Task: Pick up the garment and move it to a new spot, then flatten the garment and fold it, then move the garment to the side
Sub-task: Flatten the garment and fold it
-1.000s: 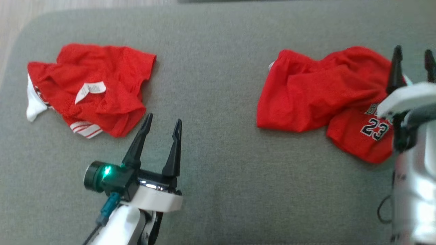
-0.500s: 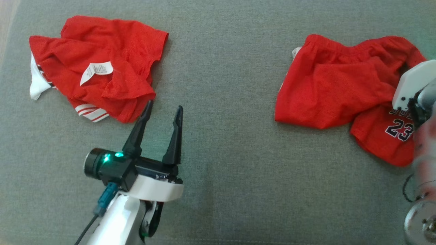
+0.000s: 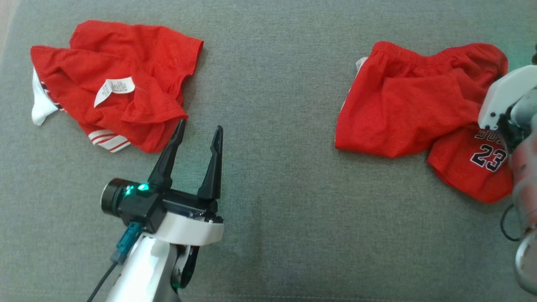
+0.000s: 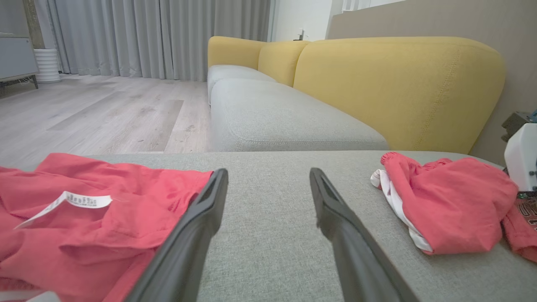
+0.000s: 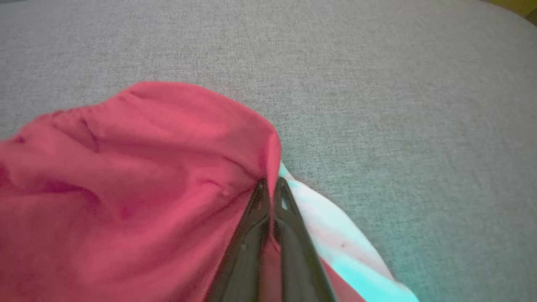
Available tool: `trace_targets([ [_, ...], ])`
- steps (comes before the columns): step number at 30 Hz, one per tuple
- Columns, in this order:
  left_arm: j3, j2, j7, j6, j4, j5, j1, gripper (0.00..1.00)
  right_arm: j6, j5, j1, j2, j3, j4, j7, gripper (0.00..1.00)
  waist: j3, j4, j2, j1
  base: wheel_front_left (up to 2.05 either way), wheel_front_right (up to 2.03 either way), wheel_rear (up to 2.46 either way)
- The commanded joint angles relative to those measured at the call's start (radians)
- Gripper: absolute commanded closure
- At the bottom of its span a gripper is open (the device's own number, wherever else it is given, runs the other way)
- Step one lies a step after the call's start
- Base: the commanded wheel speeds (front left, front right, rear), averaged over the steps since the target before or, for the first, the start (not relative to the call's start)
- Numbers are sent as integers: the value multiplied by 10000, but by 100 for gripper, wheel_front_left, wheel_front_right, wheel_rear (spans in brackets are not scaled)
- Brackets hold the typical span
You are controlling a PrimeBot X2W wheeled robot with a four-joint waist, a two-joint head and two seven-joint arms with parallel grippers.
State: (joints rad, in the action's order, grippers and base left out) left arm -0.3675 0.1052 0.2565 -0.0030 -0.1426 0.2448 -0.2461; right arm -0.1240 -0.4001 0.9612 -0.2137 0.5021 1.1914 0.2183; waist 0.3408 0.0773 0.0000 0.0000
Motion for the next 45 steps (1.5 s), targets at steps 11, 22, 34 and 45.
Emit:
trace_targets([
  [11, 660, -217, 53, -305, 120, -272, 8, 0, -67, 1244, 1124, -495, -688, -221, -3175, 100, -737, -31, 0, 0, 0, 0, 0],
  [22, 956, -382, 53, -340, 94, -208, 683, 0, -67, 2460, 2587, -532, -2338, -1463, -4782, 100, -2103, 340, 0, 0, 0, 0, 0],
  [34, 1175, -472, 53, -310, 207, -177, 1300, 0, -67, 4742, -539, 637, -8179, -2736, -4758, 100, -2689, 357, 0, 0, 0, 0, 0],
  [45, 1223, -509, 53, -371, 123, -168, 1410, 0, -67, 6858, -4332, 1397, -12222, -4379, -3681, 53, -2881, -354, 0, 0, 0, 0, 0],
])
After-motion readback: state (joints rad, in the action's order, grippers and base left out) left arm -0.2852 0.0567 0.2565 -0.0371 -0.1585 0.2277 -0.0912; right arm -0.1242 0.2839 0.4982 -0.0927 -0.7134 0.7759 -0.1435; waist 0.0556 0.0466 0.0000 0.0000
